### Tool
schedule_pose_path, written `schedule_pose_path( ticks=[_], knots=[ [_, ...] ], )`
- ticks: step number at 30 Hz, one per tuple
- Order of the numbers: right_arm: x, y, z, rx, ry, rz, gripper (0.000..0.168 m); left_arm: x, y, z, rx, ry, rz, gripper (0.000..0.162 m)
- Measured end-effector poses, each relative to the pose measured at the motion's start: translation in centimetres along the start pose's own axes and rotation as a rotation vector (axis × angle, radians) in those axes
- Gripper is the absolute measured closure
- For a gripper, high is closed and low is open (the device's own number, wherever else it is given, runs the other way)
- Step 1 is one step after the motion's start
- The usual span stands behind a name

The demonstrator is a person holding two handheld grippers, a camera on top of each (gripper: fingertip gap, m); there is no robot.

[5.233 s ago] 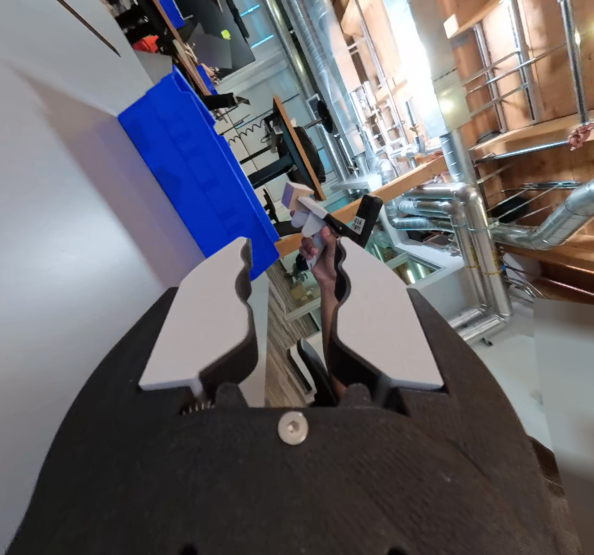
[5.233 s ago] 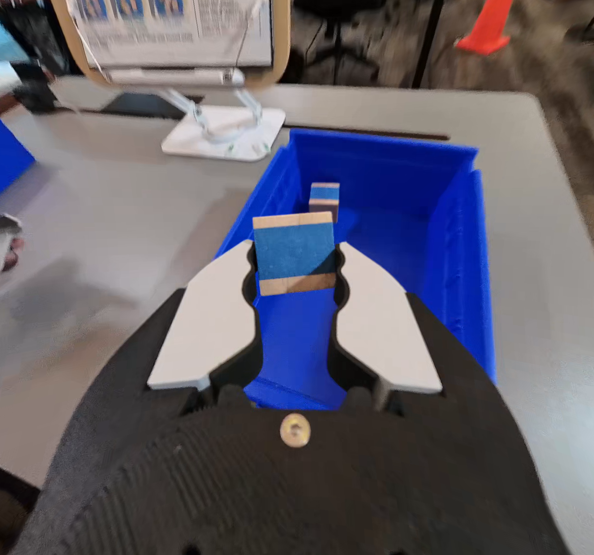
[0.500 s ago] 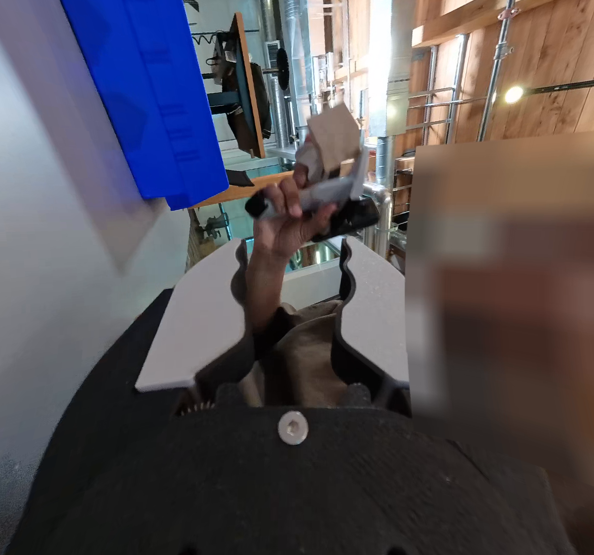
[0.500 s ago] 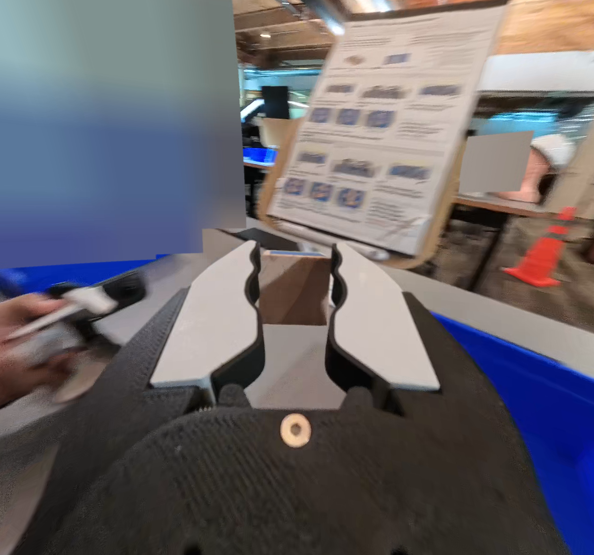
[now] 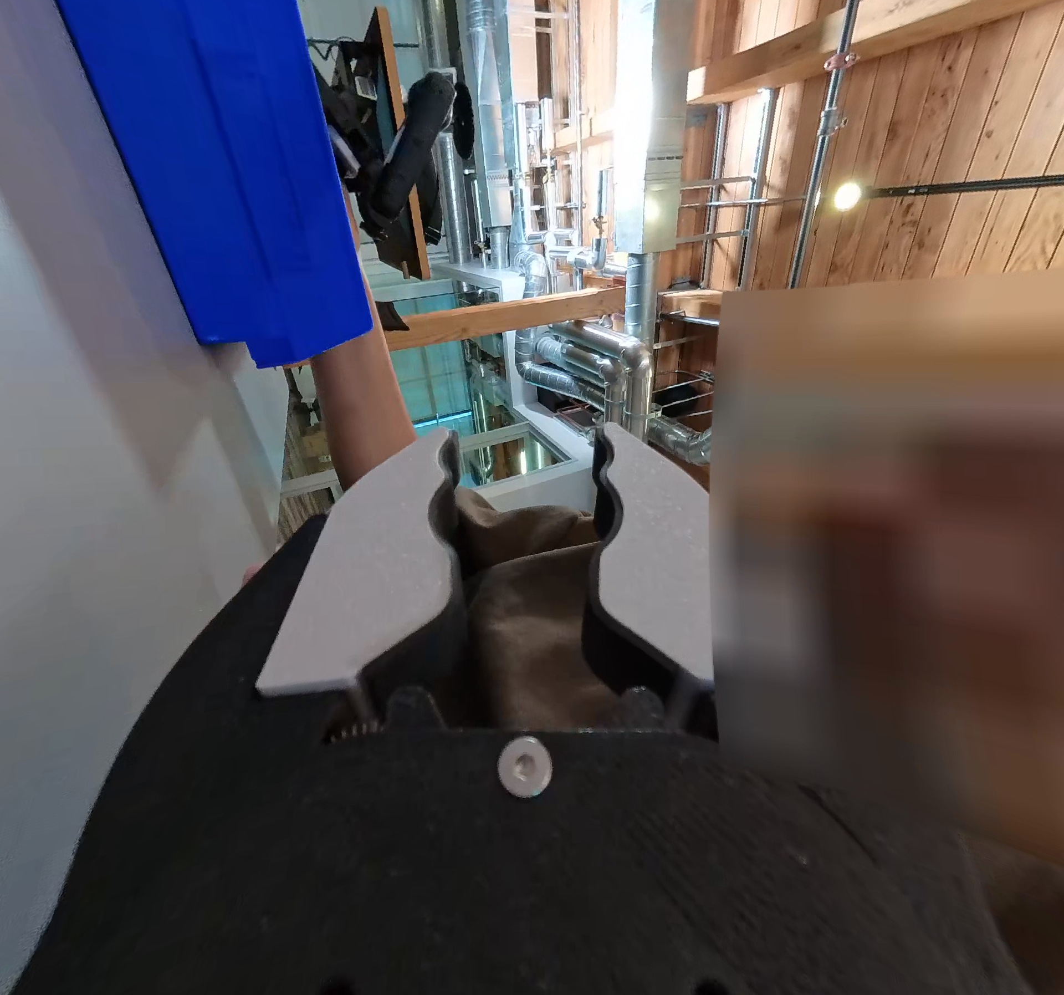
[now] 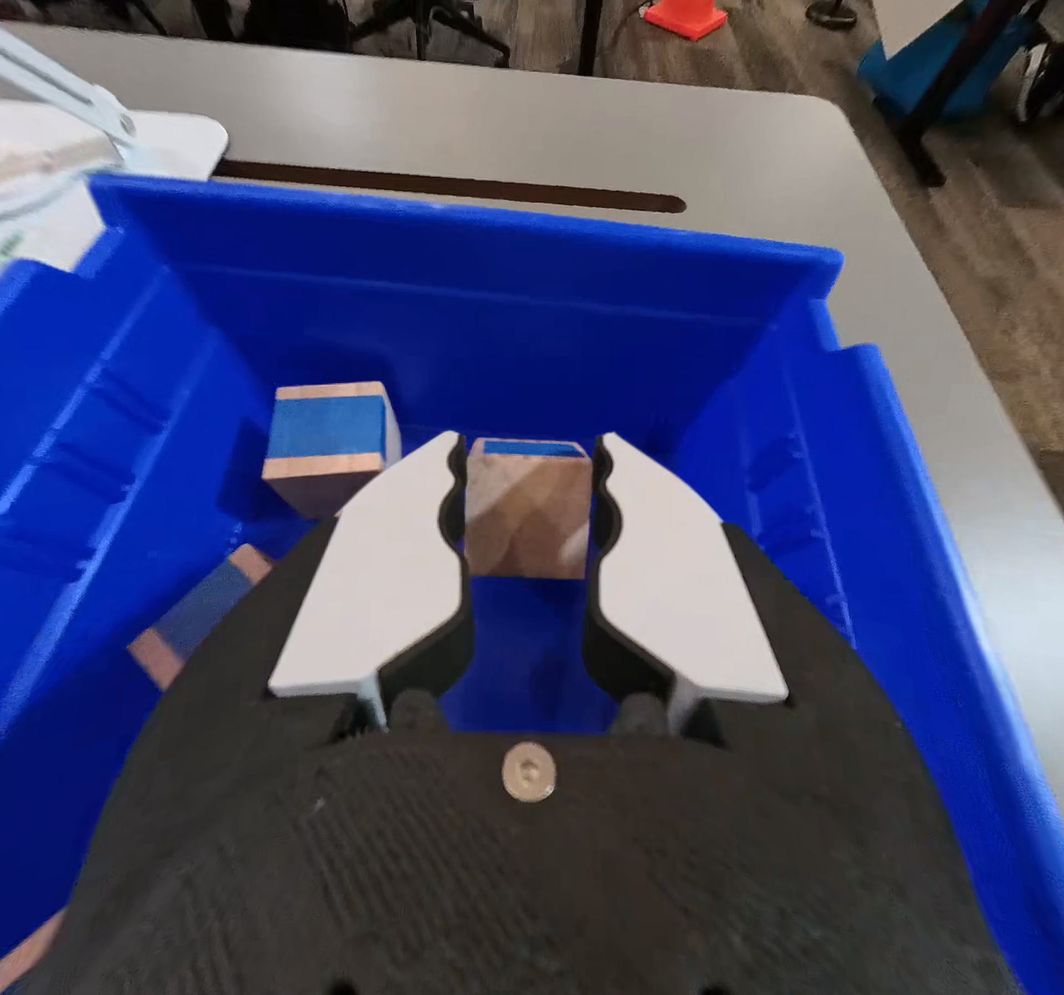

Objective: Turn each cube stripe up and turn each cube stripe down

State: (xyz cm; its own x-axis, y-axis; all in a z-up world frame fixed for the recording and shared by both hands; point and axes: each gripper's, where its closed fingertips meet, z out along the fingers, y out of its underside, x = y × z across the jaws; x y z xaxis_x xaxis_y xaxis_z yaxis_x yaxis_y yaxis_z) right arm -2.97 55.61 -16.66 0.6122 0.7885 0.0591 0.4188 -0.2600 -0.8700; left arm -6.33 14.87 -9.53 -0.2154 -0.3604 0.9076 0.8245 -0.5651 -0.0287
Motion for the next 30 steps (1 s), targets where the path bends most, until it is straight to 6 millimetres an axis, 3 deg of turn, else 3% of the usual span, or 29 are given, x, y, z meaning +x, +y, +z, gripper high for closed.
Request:
schedule_pose_path(
  ticks=[3,7,15,22,26,30],
  knots=[
    [0.8,0.1,0.7,0.001,0.051,-0.077,0.125,0.0,-0.4,-0.3,0.019,0.013,-0.017,0.118],
    [0.5,0.9,0.4,-0.035,0.018,-0.041,0.125,-0.1,-0.6,-0.4,0.025,0.016,-0.023,0.118],
    [0.7,3.5,-0.2,-0.244,0.03,-0.024,0.124,-0.5,-0.8,-0.7,0.027,0.014,-0.048,0.118],
    [1.1,2.8,1.3,-0.254,0.066,0.017,0.124,-0.5,-0.6,-0.7,0.021,0.014,-0.046,0.119],
    [0.9,2.8,1.0,-0.274,0.068,-0.003,0.124,-0.5,-0.8,-0.8,0.029,0.013,-0.046,0.119],
    [0.4,-0.1,-1.0,-0.176,0.054,-0.036,0.11,-0.6,-0.7,-0.8,0.024,0.003,-0.038,0.119]
  ],
)
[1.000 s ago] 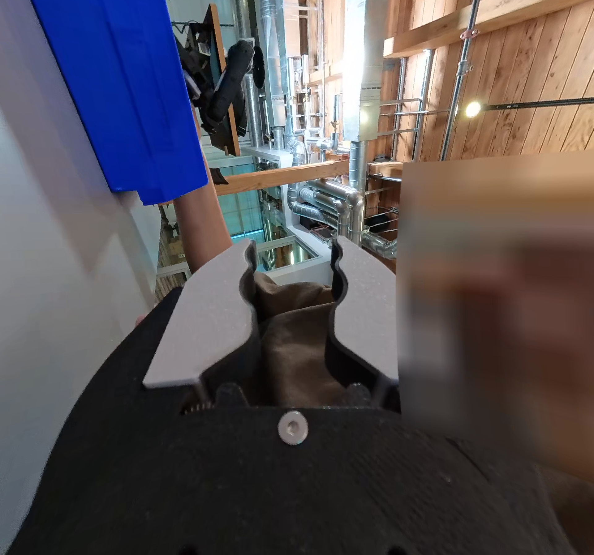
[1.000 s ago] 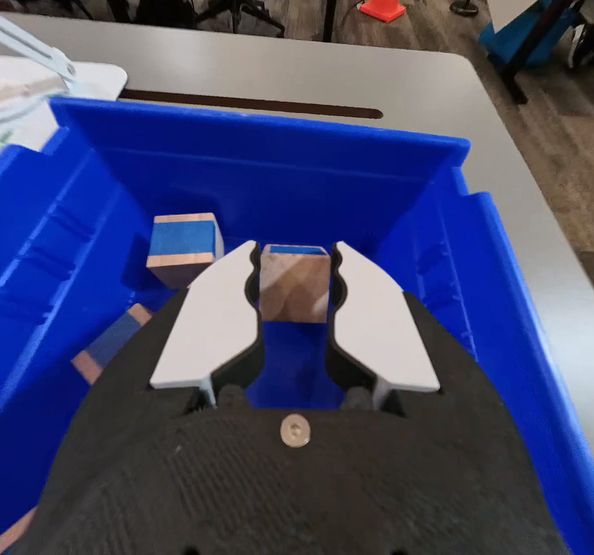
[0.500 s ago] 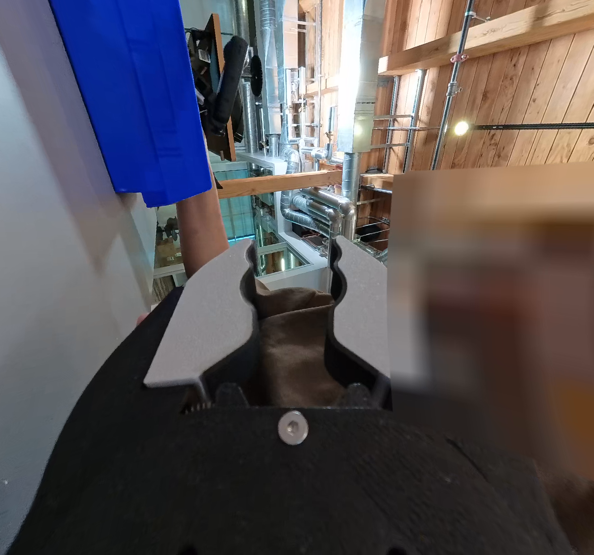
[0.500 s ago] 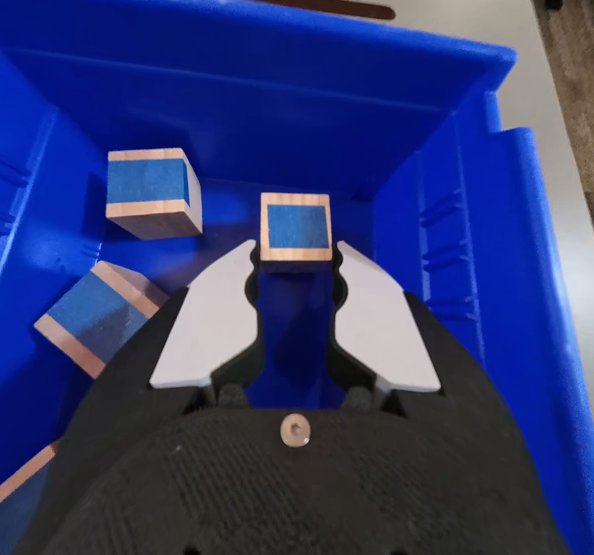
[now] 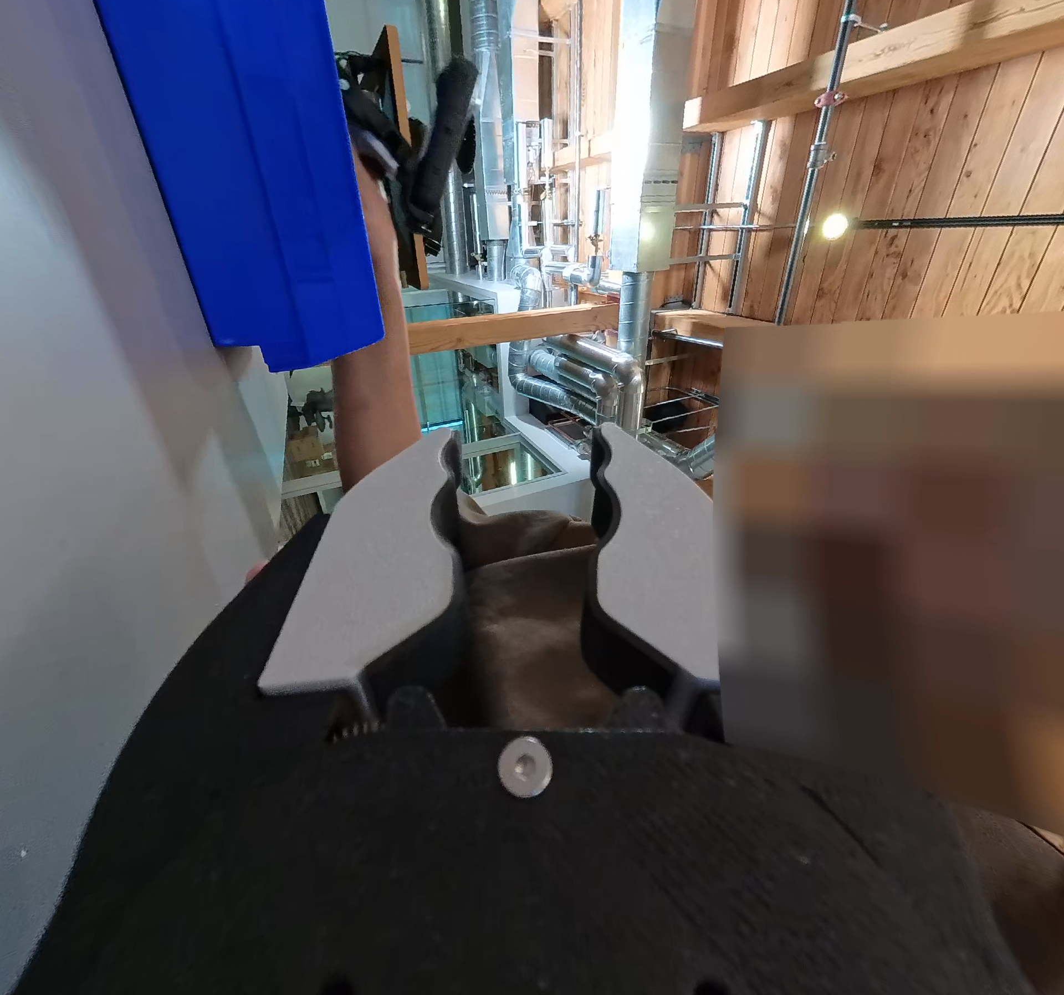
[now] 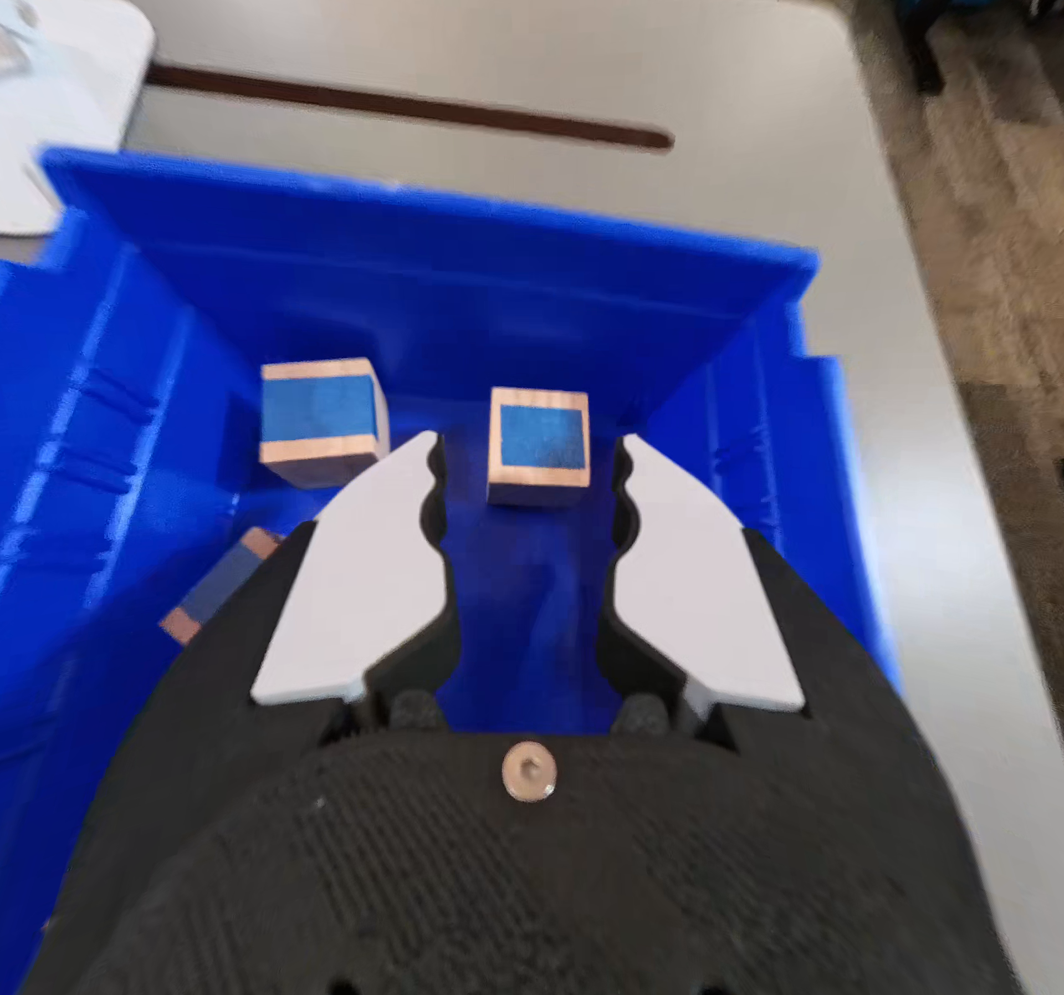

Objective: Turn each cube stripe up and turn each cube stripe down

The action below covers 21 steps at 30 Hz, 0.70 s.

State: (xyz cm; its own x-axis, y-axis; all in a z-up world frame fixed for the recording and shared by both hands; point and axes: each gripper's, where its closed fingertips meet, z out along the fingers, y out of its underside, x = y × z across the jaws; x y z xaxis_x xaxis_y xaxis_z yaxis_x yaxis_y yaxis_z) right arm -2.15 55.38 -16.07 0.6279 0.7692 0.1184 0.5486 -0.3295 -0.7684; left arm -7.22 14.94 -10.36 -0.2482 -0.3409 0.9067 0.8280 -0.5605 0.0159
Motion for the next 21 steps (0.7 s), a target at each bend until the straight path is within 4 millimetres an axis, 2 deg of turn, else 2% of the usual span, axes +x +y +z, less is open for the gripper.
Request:
schedule_pose_path(
  ticks=[2,4,6,8,10,12,15,18,19,21],
  knots=[
    [-0.4,-2.1,-2.1,0.075,-0.007,-0.022,0.11,-0.2,0.1,0.1,-0.01,-0.015,0.008,0.119],
    [-2.3,-4.3,-4.8,0.17,-0.081,-0.037,0.112,-0.6,0.4,0.3,-0.033,-0.047,0.036,0.119],
    [-5.7,-6.1,-8.5,0.26,-0.226,-0.04,0.112,-0.9,0.7,0.5,-0.056,-0.096,0.103,0.118],
    [-9.6,-6.9,-12.6,0.335,-0.377,-0.044,0.115,-0.7,0.6,0.6,-0.056,-0.157,0.225,0.121],
    [-13.4,-6.9,-16.8,0.425,-0.495,-0.105,0.119,0.6,-0.4,0.2,0.002,-0.241,0.428,0.126],
    [-16.1,-6.1,-20.0,0.517,-0.535,-0.18,0.127,3.2,-1.6,-0.7,0.063,-0.359,0.669,0.124],
    [-20.1,-3.6,-22.8,0.551,-0.649,-0.211,0.13,8.2,-4.5,-4.2,0.193,-0.593,0.953,0.112],
    [-23.3,0.2,-22.8,0.449,-0.782,-0.229,0.124,13.7,-8.4,-9.9,0.377,-0.814,1.044,0.095],
    [-23.6,1.3,-22.3,0.412,-0.792,-0.275,0.123,15.2,-9.9,-12.3,0.448,-0.894,1.044,0.095],
    [-22.9,2.1,-21.4,0.377,-0.746,-0.357,0.125,17.3,-13.1,-17.4,0.55,-1.049,1.063,0.092]
  ],
)
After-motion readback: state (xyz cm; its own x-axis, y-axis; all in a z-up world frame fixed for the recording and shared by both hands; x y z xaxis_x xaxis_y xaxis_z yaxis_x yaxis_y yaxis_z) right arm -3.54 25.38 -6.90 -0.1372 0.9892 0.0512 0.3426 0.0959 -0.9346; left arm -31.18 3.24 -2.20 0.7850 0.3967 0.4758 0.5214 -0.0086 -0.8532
